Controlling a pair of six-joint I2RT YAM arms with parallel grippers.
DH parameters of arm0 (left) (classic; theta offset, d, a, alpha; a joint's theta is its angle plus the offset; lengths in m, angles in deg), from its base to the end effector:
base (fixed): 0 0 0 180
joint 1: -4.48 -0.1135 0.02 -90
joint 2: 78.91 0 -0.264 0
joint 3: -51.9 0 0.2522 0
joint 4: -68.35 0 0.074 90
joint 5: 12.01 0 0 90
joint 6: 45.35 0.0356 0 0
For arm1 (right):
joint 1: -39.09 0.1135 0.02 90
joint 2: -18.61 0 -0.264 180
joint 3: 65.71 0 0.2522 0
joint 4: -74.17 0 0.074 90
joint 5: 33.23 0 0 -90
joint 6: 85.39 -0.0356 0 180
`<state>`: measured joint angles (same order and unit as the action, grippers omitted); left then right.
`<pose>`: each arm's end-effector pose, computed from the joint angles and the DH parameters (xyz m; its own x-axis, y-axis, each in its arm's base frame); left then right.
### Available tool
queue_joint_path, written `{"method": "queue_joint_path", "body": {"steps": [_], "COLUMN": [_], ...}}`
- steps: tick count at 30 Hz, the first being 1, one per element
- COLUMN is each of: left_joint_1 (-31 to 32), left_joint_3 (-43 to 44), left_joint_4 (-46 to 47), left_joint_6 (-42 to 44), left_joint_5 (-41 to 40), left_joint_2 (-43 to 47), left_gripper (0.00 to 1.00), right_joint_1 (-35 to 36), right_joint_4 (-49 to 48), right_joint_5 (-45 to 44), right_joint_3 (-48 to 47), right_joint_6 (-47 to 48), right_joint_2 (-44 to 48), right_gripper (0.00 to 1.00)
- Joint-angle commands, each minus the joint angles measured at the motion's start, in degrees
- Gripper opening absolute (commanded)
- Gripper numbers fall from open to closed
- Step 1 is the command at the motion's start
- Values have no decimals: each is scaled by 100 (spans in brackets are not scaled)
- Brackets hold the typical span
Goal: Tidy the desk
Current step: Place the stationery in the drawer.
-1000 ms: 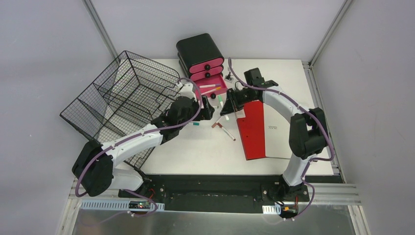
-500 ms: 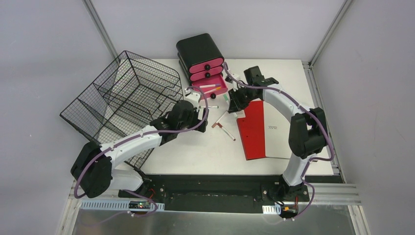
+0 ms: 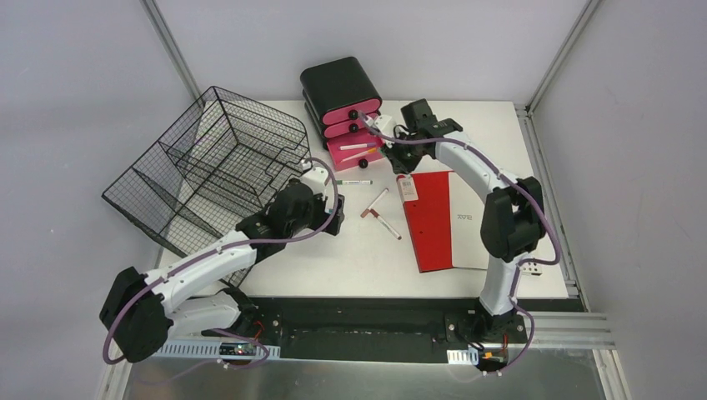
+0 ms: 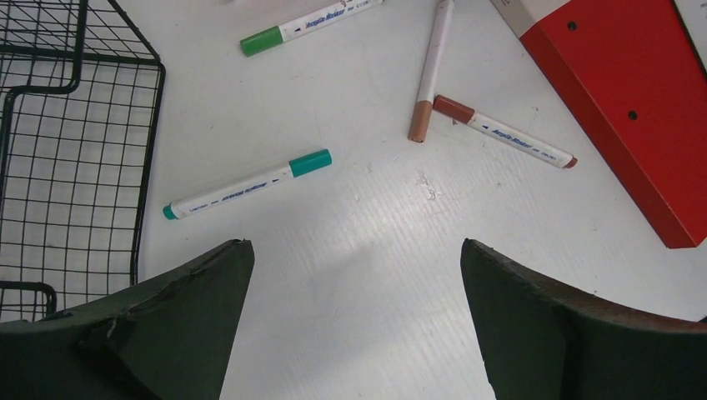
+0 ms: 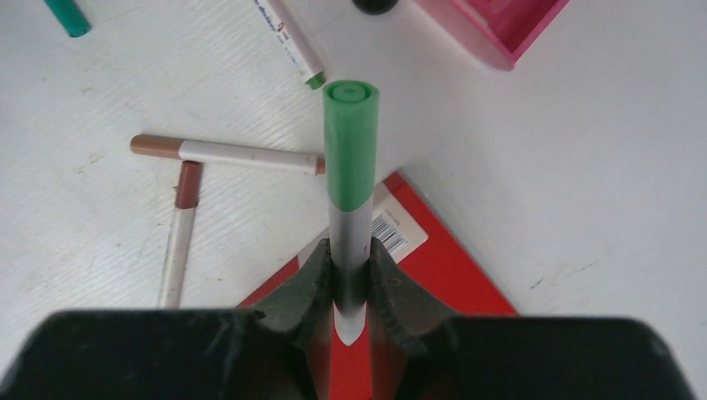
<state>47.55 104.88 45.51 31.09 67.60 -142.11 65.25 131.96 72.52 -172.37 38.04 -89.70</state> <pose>0.1801 -0.1596 0.2449 -0.5190 0.1695 -0.8378 0.4522 0.8862 -0.1009 0.3638 0.1895 0.2636 -0.3430 -0.7592 -0.5531 -0.8833 0.4610 -0.0850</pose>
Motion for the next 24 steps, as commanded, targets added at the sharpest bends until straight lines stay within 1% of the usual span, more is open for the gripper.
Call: {"method": "queue_joint_path", "body": {"steps": [1, 5, 13, 15, 18, 19, 21, 24], "left_joint_1": [0, 0, 0, 0, -5, -1, -4, -1], "left_joint_3": [-167, -300, -501, -543, -582, -592, -613, -642], "left_joint_4": [32, -64, -180, -197, -236, -253, -278, -287], "left_joint_6": [75, 126, 167, 180, 216, 234, 256, 253], "left_joint_5": [-62, -162, -367, -406, -450, -466, -488, -523], "left_joint_2": [627, 1122, 1810, 1930, 2064, 2100, 2145, 2180], "left_gripper": [99, 99, 99, 99, 99, 99, 99, 99], "right_joint_1": [240, 550, 1085, 1155, 1189, 1197, 1202, 1215], "right_joint_4": [109, -195, -1532, -1766, -1833, -1833, -1850, -1924], "right_joint_5": [-706, -1407, -2909, -3088, -3225, -3260, -3315, -3331], "right_joint_3": [-678, -933, -1007, -1137, -1497, -1665, -1866, -2058], "right_joint_6": [1036, 1765, 2976, 3128, 3190, 3207, 3259, 3321], "right_joint_2": [-231, -496, -1069, -1281, -1620, -1719, -1910, -2125], "right_gripper": [0, 0, 0, 0, 0, 1, 6, 8]}}
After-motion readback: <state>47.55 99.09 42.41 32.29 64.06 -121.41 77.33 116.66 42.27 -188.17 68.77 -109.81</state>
